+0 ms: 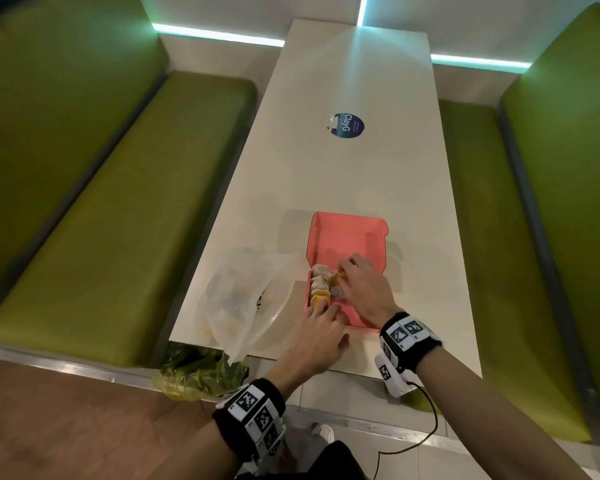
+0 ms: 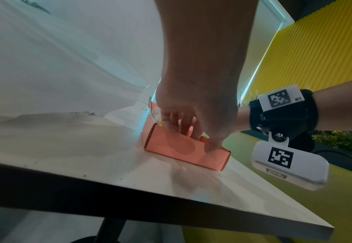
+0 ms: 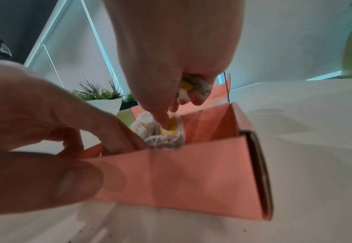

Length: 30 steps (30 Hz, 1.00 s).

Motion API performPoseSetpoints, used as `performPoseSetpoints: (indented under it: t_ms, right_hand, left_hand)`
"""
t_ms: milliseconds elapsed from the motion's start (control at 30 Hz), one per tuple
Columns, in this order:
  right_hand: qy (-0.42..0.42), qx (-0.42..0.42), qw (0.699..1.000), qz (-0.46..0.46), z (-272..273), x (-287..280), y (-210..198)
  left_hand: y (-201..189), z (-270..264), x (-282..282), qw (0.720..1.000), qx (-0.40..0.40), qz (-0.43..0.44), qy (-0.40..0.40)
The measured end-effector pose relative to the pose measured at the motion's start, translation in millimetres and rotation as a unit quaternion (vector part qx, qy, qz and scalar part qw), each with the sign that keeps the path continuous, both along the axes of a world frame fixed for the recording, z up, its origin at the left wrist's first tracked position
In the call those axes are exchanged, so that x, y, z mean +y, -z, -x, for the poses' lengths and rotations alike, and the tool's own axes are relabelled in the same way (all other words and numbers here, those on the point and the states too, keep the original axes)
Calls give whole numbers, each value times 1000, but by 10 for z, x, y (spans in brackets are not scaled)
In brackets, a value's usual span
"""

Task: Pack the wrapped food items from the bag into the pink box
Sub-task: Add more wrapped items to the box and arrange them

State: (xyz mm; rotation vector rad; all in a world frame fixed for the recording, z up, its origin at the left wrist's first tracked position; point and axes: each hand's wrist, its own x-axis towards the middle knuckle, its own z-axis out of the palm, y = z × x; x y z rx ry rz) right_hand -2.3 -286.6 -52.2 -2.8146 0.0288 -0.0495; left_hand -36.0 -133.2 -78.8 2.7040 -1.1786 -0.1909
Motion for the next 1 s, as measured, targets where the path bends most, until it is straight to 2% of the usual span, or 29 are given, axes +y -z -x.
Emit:
performPoseSetpoints:
  t_ms: [167, 233, 267, 300, 333, 433, 500, 533, 600, 667, 700, 800, 867, 933, 1000]
  right_hand:
    - [15, -5, 999, -40, 29, -17, -20]
    - [56, -13, 993, -108, 63, -25, -54]
    - [84, -21, 981, -172, 88, -25, -74]
    - [114, -33, 959, -259, 117, -18, -107]
    - [146, -43, 922, -355, 146, 0, -160]
    - [227, -38, 779, -584, 219, 70, -384]
    - [238, -36, 679, -694, 256, 101, -541]
    - [230, -34, 644, -728, 272, 113, -609]
    - [212, -17, 620, -755, 296, 137, -720]
    - [193, -4, 636, -747, 320, 163, -771]
    - [179, -5, 655, -735, 342, 166, -778]
    - [118, -9, 754, -646, 463, 131, -762]
    - [93, -11, 803, -589, 555, 98, -743]
    - [87, -21, 820, -565, 612, 93, -760]
    - [81, -31, 821, -564, 644, 104, -804]
  left_hand:
    - [-2, 7, 14, 999, 2, 33, -5]
    - [-28, -5, 19, 997, -3, 73, -16]
    - [-62, -18, 20, 995, 0, 102, -23]
    - [-109, -36, 23, 990, 8, 136, -31]
    - [-169, -59, 27, 983, 28, 178, -43]
    - [-387, -127, 25, 932, 164, 306, -101]
    - [-511, -153, 2, 894, 226, 365, -128]
    - [-562, -159, -16, 885, 238, 379, -130]
    - [-621, -168, -56, 880, 240, 391, -125]
    - [-639, -176, -81, 873, 236, 407, -132]
    - [-649, -179, -88, 864, 237, 421, -140]
    - [-756, -183, -59, 827, 269, 461, -176]
    - [-868, -178, -20, 791, 308, 494, -188]
    - [-943, -189, 20, 767, 332, 518, -181]
    - [-969, -217, 58, 765, 336, 522, -171]
